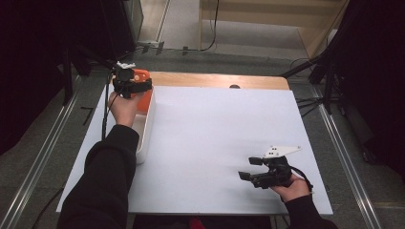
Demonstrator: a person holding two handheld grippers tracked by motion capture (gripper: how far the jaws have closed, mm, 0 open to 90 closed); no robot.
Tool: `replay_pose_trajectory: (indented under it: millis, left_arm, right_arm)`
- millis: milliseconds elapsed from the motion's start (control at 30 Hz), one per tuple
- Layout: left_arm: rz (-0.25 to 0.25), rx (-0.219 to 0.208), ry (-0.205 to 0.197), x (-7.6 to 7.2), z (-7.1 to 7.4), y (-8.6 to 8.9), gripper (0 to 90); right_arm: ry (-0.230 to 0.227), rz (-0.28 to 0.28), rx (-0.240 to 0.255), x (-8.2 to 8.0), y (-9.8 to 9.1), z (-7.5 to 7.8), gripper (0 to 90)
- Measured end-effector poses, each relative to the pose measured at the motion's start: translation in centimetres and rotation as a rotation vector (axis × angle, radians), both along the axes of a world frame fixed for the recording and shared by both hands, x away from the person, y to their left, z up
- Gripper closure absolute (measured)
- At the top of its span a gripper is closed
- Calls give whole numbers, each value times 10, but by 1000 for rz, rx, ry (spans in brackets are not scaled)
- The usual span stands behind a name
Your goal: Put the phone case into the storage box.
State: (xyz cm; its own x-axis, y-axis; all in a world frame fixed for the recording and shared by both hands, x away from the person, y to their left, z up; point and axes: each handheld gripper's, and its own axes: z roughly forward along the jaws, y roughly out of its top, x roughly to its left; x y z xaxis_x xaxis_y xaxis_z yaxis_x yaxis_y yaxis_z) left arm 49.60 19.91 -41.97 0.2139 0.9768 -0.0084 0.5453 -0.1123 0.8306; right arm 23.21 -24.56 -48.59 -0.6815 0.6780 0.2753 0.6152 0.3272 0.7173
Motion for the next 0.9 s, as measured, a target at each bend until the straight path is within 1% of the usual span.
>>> replay_pose_trajectory:
  millis: [167,333,467,567,633,800,900]
  left_arm:
    - [-9,2,3,0,-1,-1,152]
    - [-19,-2,17,1,-3,-2,151]
    - [-24,13,24,1,-4,-4,151]
    - [-24,14,31,1,-6,-4,150]
    - [-17,24,31,1,-6,-5,150]
    - [-22,21,35,2,-7,-6,149]
    - [-26,17,47,3,-9,-6,148]
  right_arm:
    - [-1,0,1,0,0,0,238]
    - [1,3,1,0,0,0,238]
    - [-5,1,6,0,1,1,237]
    - [-5,2,4,0,1,1,238]
    - [-6,2,5,0,1,1,237]
    - [-6,3,6,0,1,1,238]
    - [-4,5,7,0,1,0,237]
